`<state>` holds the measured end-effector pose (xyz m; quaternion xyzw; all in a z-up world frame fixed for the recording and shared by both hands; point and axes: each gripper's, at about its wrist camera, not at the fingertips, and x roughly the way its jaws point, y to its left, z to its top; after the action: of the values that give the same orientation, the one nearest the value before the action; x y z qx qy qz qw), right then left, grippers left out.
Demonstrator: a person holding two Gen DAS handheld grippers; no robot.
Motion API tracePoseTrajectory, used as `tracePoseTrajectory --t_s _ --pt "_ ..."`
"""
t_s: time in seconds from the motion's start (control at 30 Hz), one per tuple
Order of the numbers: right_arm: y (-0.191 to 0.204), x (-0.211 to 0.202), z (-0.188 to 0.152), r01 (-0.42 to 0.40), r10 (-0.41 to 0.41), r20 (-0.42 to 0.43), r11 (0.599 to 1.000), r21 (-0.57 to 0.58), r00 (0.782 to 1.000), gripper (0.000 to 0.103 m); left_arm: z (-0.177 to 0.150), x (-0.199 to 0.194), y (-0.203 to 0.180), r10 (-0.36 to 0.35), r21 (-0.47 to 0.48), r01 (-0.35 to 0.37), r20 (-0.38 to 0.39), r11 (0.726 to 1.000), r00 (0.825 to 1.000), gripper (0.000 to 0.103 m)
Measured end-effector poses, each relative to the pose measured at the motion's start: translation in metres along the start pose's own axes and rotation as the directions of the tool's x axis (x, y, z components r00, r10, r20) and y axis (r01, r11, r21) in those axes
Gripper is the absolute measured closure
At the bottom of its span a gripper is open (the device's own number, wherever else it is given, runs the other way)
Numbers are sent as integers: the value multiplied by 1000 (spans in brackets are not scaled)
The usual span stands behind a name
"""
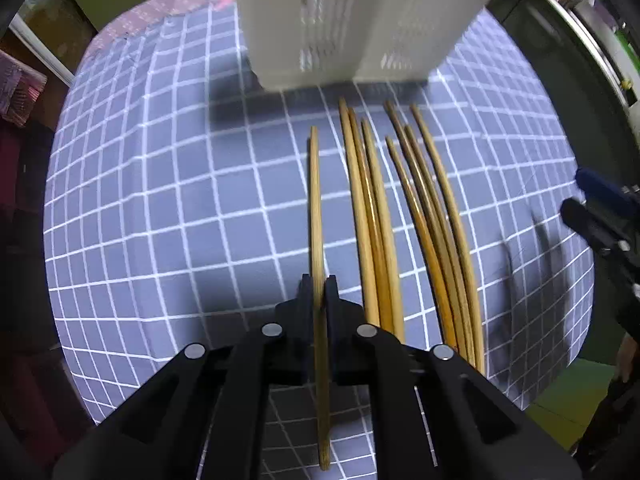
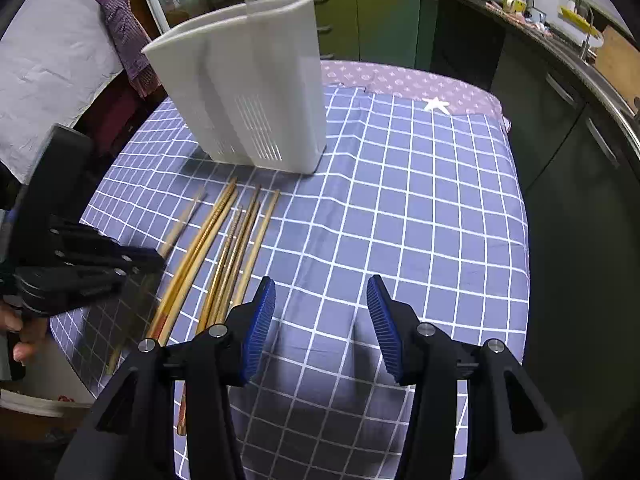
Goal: Organize utensils
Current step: 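Grasp one wooden chopstick with the left tool and lift it, then grasp another wooden chopstick with the right tool while the left tool holds its chopstick upright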
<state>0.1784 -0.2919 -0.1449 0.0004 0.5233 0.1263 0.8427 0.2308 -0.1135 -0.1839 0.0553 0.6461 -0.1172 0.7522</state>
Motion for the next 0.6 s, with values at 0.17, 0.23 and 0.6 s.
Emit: tracePoseTrajectory --t_s 0.17,0.23,0.6 --pt "0 10 2 -26 27 -51 999 20 998 55 -8 -34 11 -31 -8 32 126 999 992 96" --pt "3 14 3 -44 46 -69 999 28 997 55 -15 -56 16 -33 -14 37 213 999 977 96" --pt "31 64 27 -87 97 -249 995 51 964 86 -58 -114 40 -13 13 8 473 1000 881 96"
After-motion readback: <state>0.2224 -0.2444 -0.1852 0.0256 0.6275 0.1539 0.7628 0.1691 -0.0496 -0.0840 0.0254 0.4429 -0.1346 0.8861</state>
